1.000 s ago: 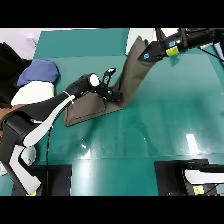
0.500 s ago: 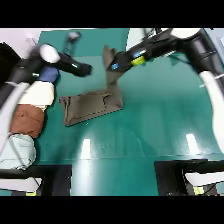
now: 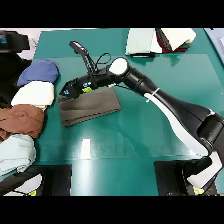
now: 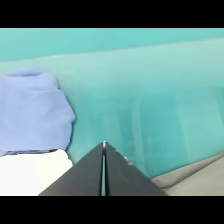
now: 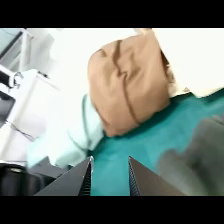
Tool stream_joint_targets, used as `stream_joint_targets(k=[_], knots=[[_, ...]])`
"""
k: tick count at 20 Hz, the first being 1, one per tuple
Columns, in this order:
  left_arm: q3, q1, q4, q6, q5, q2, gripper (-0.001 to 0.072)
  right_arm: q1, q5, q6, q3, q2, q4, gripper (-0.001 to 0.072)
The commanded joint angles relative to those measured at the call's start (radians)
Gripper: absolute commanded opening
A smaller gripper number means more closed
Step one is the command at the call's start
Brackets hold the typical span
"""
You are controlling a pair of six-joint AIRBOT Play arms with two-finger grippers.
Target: Fold the shirts.
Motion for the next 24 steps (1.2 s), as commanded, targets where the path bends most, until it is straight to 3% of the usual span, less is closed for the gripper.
stream_joint_targets(k=[1,5,6,7,8,13,16,21,24], knots=[[-0.003,0.010,-0.021,0.000,0.000,0.029,0.0025,-0.084,0.062,-0.002,-0.027,0.024,-0.091,0.0270],[-0.008,-0.068,-0.021,0.001,0.008,0.029,0.0026,-0.332,0.154,0.101,-0.203,0.107,-0.220,0.0270],[-0.008,-0.085,-0.021,0.001,0.011,0.029,0.0025,-0.396,0.186,0.105,-0.249,0.114,-0.251,0.0336],[-0.008,-0.101,-0.021,0.001,0.020,0.028,0.0025,-0.459,0.214,0.106,-0.291,0.112,-0.255,0.0514],[-0.011,-0.114,-0.021,0.000,0.035,0.028,0.0025,-0.507,0.215,0.122,-0.331,0.108,-0.247,0.0570],[-0.010,-0.128,-0.041,0.000,0.061,0.028,0.0026,-0.573,0.232,0.142,-0.389,0.007,-0.220,0.0569],[-0.010,-0.128,-0.041,0.001,0.060,0.028,0.0026,-0.513,0.230,0.141,-0.353,-0.080,-0.125,0.0568],[-0.010,-0.128,-0.042,0.000,0.056,0.028,0.0026,-0.347,0.226,0.145,-0.172,-0.232,-0.114,0.0557],[-0.010,-0.128,-0.074,0.000,0.048,0.028,0.0026,-0.276,0.173,0.145,-0.071,-0.289,-0.118,0.0304]])
